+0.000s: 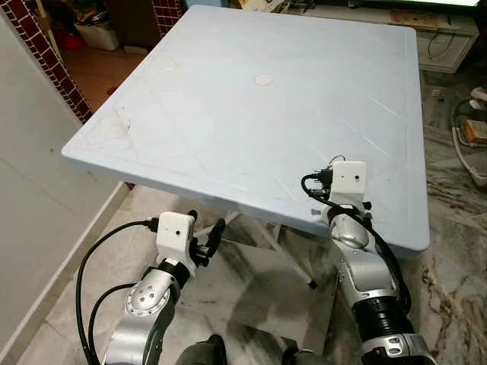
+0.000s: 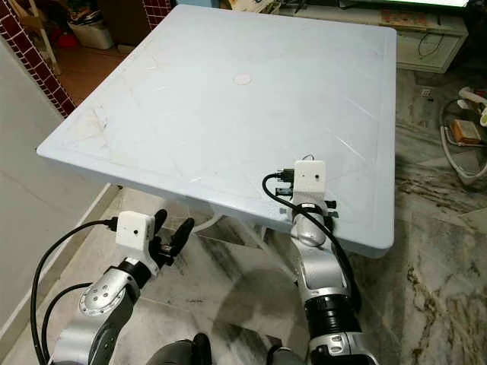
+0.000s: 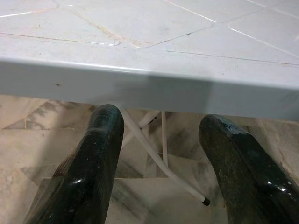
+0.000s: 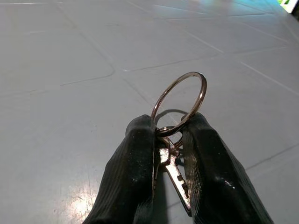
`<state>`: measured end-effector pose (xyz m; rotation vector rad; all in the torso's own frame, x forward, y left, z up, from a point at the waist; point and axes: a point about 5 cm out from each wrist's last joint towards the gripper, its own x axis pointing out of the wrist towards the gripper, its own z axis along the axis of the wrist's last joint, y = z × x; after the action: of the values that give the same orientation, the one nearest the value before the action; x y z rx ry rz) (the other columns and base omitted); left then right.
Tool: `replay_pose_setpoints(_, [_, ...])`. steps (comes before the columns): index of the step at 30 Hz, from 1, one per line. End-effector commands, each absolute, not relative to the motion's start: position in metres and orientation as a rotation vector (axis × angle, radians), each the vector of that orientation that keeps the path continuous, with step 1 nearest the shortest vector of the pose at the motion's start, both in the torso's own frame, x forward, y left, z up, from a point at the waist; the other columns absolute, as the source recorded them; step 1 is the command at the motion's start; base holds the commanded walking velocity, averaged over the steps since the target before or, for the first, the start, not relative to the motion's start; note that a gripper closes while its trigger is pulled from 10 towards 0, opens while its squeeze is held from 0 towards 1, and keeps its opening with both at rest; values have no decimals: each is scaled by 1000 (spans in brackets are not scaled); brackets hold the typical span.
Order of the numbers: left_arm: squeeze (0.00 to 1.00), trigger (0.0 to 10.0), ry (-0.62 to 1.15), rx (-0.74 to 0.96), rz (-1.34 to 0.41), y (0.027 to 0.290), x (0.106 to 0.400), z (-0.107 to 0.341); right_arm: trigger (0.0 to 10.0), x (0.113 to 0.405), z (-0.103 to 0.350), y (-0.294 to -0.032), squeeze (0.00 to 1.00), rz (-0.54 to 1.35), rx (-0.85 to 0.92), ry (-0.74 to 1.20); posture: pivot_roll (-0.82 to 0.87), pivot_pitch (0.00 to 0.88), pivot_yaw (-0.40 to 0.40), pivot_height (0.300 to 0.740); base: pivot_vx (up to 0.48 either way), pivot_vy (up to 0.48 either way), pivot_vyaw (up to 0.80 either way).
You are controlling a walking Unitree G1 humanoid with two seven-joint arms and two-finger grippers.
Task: Hang keys on a hook
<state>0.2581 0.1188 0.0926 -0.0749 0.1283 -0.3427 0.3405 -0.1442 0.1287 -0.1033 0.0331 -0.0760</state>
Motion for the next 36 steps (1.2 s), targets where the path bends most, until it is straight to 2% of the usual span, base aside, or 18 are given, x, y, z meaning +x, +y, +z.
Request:
replay_pose_setpoints(1, [0, 10000, 132, -62, -319, 122, 258, 90, 9176, 338, 128, -139, 0, -21, -102, 21, 26, 170, 46, 740, 0, 0, 0])
replay_pose_setpoints(2, [0, 10000, 130, -62, -317, 121, 258, 90, 10000, 338, 131, -138, 0, -6, -100, -1, 24, 169, 44, 740, 0, 0, 0])
replay_pose_setpoints(15, [0, 10000, 105, -42, -279, 125, 265, 90, 10000, 330, 159, -132, 0, 47, -209, -235, 15, 151, 45, 740, 0, 0, 0])
replay_pose_setpoints(19, [0, 10000, 102, -38, -277, 125, 266, 91, 10000, 329, 162, -128, 0, 71, -213, -252, 15, 151, 46, 740, 0, 0, 0])
replay_pose_setpoints(22, [0, 10000, 97, -35, -270, 125, 267, 91, 10000, 327, 169, -115, 0, 156, -183, -278, 15, 148, 42, 740, 0, 0, 0])
replay_pose_setpoints(27, [0, 10000, 93, -34, -265, 125, 267, 91, 10000, 326, 171, -111, 0, 184, -187, -285, 15, 147, 39, 740, 0, 0, 0])
replay_pose_setpoints(31, [0, 10000, 80, -31, -246, 125, 267, 92, 10000, 322, 173, -102, 0, 272, -229, -305, 15, 146, 32, 740, 0, 0, 0])
replay_pose_setpoints(36, [0, 10000, 51, -16, -193, 130, 270, 95, 10000, 315, 186, -93, 0, 357, -194, -359, 13, 143, 30, 740, 0, 0, 0])
